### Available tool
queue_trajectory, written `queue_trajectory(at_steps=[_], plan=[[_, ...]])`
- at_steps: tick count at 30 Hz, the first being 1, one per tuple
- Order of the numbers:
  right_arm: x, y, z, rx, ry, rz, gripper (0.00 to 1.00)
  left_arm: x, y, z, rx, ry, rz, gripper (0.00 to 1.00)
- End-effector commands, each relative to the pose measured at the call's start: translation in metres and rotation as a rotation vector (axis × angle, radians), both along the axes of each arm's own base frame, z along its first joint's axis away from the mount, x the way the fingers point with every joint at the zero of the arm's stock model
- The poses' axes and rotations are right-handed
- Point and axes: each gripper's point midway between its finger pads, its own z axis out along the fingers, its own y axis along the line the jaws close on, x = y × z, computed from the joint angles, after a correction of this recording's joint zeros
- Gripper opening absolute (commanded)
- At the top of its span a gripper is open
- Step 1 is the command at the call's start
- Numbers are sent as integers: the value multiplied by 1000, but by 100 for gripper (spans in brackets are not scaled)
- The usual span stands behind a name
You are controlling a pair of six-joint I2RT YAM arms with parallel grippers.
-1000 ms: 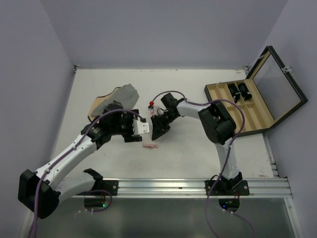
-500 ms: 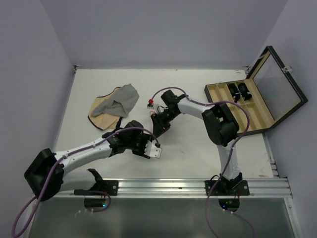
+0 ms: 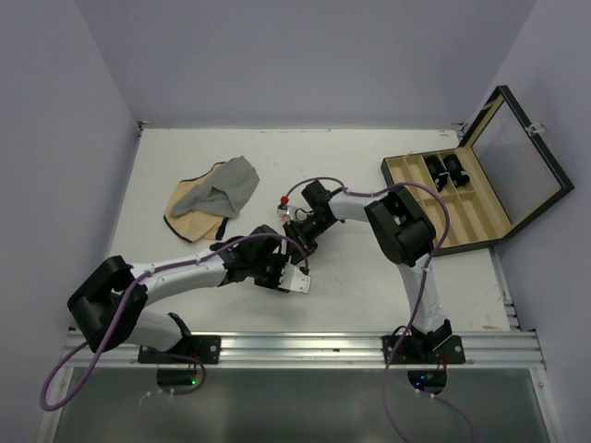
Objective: Roll the underwear
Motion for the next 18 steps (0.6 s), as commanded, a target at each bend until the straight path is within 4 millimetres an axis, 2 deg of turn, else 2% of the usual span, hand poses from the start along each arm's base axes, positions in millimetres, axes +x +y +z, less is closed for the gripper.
queue_trajectory(at_steps=[1, 5, 12, 18], plan=[[-2, -11, -33, -83, -37, 14, 28, 6, -20, 15, -54, 5, 2, 47], [-3, -12, -40, -96, -29, 13, 27, 6, -22, 10, -49, 8, -18, 46], [-5, -13, -49, -109, -6, 11, 26, -7, -21, 4, -29, 20, -65, 47], [-5, -12, -53, -111, 9, 15, 26, -8, -17, -13, 16, 28, -64, 49]])
